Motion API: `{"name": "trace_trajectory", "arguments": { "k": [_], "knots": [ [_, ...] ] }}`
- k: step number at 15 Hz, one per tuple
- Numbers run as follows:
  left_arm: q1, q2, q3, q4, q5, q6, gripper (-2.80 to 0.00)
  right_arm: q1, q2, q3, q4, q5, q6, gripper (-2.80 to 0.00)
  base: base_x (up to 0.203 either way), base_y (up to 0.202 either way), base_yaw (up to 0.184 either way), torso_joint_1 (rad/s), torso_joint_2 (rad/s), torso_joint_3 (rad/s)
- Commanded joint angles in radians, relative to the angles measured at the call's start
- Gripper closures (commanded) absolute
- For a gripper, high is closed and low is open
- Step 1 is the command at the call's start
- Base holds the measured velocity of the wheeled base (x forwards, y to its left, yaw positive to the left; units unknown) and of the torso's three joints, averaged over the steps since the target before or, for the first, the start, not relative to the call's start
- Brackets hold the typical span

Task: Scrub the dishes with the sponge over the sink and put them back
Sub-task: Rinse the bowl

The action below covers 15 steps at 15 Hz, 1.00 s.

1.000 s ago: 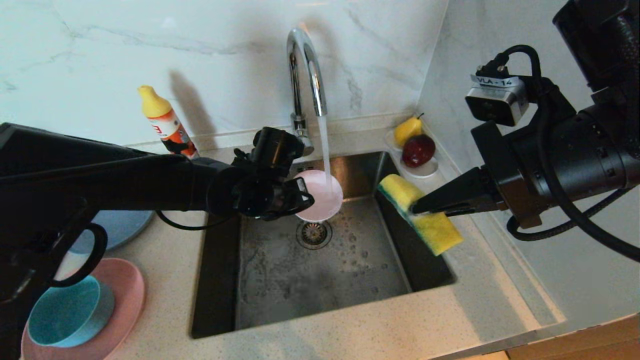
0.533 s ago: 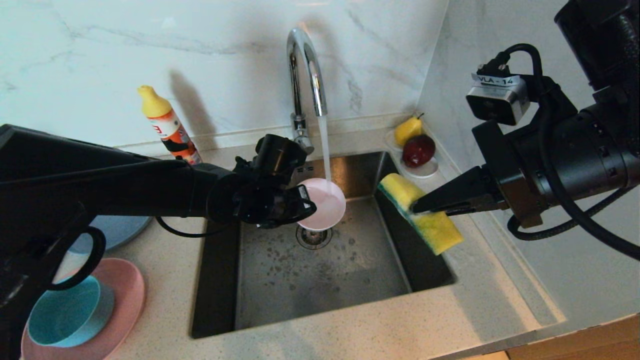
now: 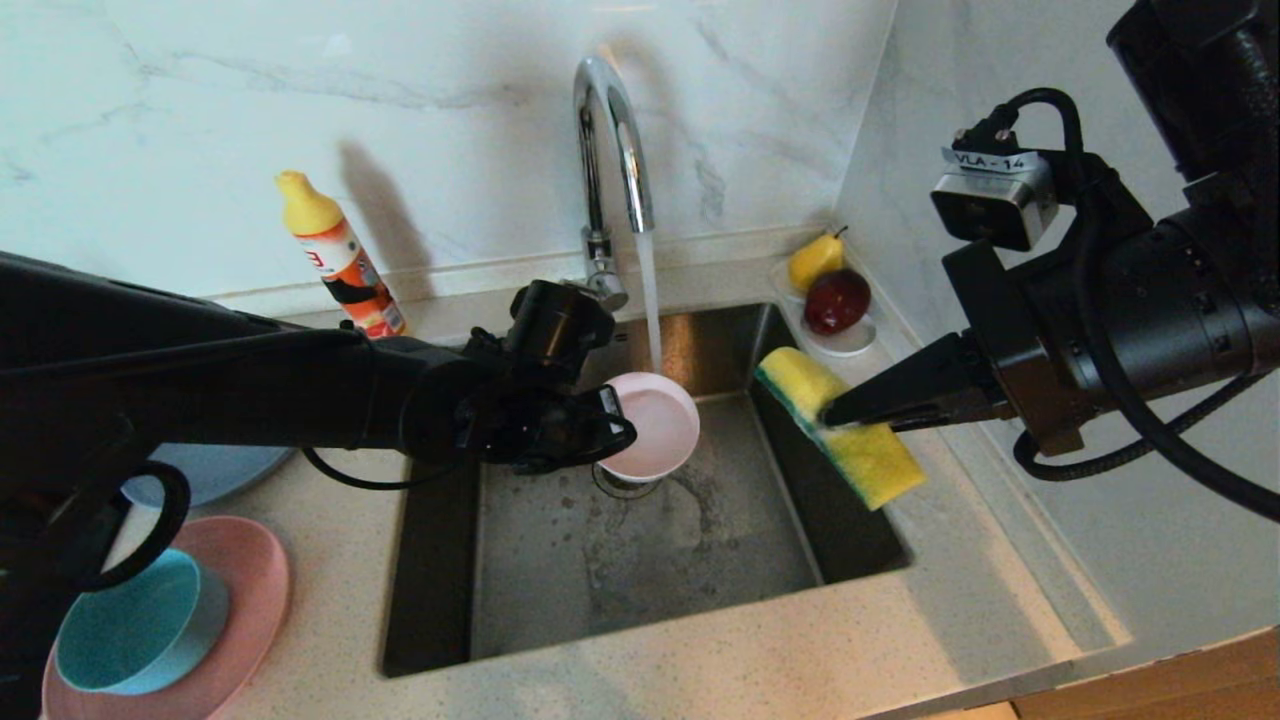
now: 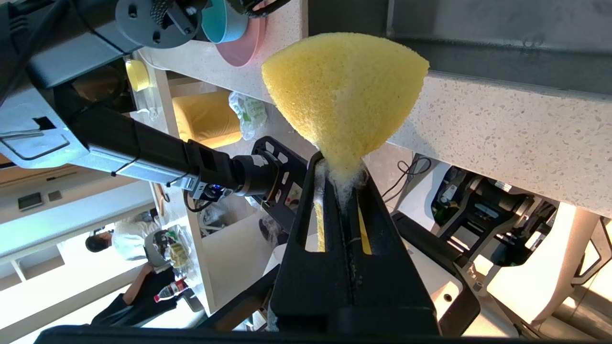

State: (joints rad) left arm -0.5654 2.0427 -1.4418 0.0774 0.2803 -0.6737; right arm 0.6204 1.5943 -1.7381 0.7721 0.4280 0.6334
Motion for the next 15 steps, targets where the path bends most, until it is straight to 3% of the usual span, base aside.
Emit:
{"name": "trace_trajectory", "arguments": {
  "k": [1,15],
  "knots": [
    [-0.003,-0.018,0.015,0.001,0.002,-0.007,0.0,0.001,0.001,0.0,0.004,0.003,0.003,0.0,0.0,0.0,0.0,0.0,0.0,0.0],
    [0.016,0.076,-0.058,0.015,0.01,-0.055,0.0,0.001,0.015,0.002,0.004,0.003,0.003,0.0,0.0,0.0,0.0,0.0,0.0,0.0]
  ]
}}
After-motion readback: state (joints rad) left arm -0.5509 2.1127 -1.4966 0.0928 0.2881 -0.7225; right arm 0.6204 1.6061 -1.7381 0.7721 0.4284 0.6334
